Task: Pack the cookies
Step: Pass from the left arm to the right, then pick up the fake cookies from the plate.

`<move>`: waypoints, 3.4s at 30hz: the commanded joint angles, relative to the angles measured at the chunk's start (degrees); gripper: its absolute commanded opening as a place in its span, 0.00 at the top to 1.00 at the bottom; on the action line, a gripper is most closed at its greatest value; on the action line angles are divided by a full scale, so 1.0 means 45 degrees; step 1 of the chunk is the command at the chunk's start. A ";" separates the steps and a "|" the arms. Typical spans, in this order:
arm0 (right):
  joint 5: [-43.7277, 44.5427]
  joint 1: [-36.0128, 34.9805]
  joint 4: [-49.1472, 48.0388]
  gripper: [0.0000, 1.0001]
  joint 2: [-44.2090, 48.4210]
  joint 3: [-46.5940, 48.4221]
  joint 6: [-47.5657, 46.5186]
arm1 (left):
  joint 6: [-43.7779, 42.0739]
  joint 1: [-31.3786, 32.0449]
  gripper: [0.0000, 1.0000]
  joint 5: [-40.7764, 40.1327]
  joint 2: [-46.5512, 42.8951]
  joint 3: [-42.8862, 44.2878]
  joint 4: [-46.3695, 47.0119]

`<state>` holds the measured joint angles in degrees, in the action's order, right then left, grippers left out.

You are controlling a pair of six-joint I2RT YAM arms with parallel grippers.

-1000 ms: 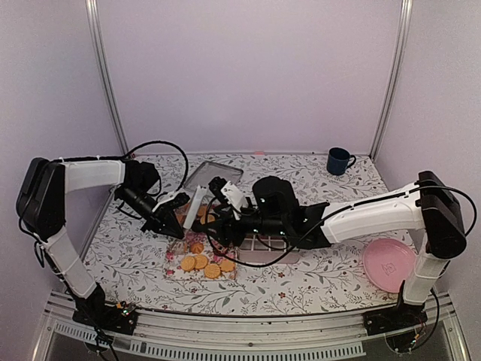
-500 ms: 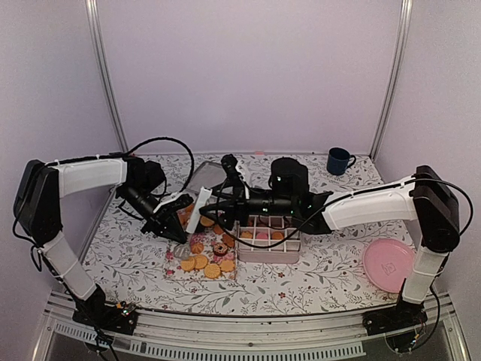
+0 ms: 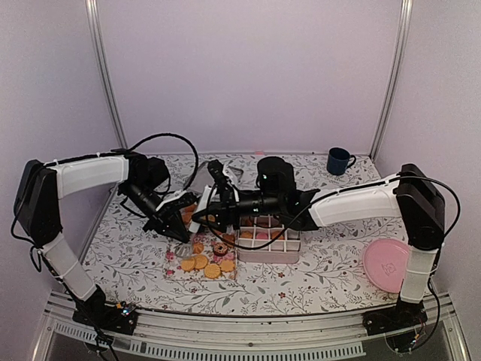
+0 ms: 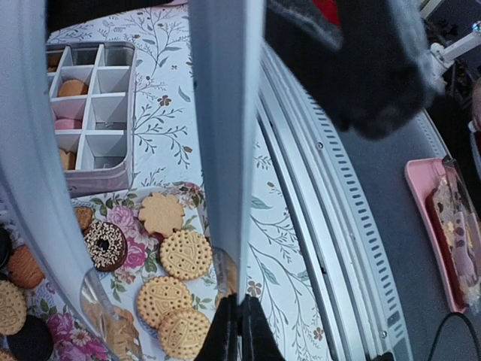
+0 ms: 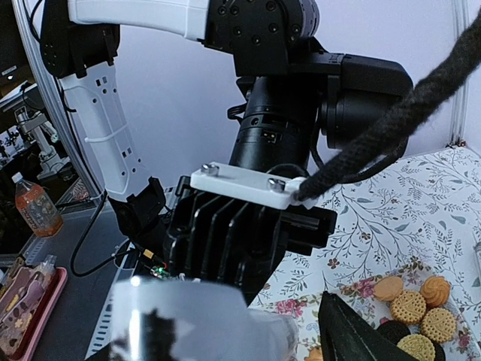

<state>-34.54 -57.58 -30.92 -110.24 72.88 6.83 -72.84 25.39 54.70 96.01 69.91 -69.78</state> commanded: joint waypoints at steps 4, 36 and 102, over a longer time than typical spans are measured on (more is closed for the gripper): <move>-0.0241 -0.0012 0.0518 0.39 -0.0407 0.0767 -0.0235 | 0.0262 0.0439 1.00 0.0180 -0.0309 0.0294 -0.0300; 0.5857 -0.1257 0.0487 0.72 -0.0129 0.0376 -0.1924 | 0.5374 -0.3331 0.43 -0.2370 -0.2969 -0.1262 0.5737; 1.0438 -0.2946 0.3882 0.57 -0.1312 0.1866 -0.2070 | 0.8041 -0.5022 0.01 -0.3834 -0.3825 -0.1768 0.8060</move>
<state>10.72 -70.54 -15.35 -114.91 79.40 -1.96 -37.19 2.87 37.01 79.44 61.01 -34.15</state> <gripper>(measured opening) 0.425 0.993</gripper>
